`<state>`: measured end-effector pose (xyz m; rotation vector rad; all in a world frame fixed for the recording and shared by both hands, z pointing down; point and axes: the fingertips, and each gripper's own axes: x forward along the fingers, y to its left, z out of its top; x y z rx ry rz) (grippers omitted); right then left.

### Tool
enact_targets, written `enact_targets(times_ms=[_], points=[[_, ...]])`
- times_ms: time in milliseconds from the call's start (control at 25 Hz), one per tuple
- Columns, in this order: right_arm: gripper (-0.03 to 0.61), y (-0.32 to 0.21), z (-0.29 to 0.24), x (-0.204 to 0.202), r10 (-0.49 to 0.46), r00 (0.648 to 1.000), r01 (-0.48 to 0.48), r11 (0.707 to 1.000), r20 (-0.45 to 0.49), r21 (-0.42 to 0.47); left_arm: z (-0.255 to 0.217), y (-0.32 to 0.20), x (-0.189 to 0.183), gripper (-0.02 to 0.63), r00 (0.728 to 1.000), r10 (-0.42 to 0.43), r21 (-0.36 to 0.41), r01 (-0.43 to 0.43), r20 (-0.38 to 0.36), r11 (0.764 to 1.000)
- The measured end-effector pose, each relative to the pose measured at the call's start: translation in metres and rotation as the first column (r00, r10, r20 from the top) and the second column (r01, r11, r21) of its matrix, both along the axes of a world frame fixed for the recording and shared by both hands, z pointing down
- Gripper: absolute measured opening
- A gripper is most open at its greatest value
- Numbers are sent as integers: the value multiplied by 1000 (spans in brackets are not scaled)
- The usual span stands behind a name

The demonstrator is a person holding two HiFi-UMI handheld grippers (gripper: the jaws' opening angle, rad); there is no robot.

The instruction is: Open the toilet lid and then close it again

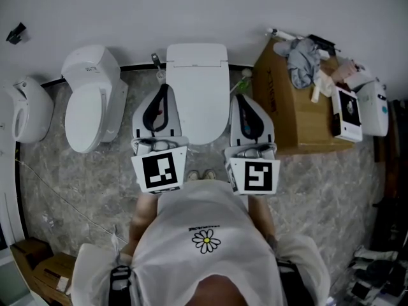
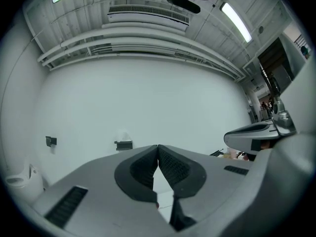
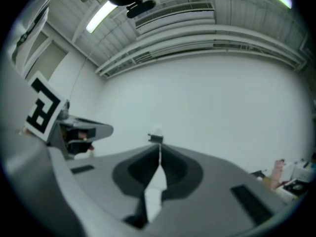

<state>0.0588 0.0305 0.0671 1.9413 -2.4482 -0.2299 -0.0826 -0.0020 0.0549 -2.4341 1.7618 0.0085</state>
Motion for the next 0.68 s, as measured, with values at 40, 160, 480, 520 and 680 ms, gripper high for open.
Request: enact_targets(times_ms=[40,160,480,520,680], points=[[34,1,1,1,3,1000,-3,1000,-3,-5,0,1,1,25,1000,3,0,-3,-1,1000],[33,3,3,4,8,1000,-8,1000,-3,-12,-1,3,2,25,1000,8,3,-8,-1,1000],[32,6,0,11,18,1000,-18,1000,15,-15,-3,9,8,25,999,17,12,-17,27,1000],[32,6,1,13,17,1000,-17,1000,17,-16,-2,10,9,25,999,17,11,-17,28,1000],[32,10,6,17,17,1000,-17,1000,8,-23,0,15,12,24,999,17,9,-17,27,1000]])
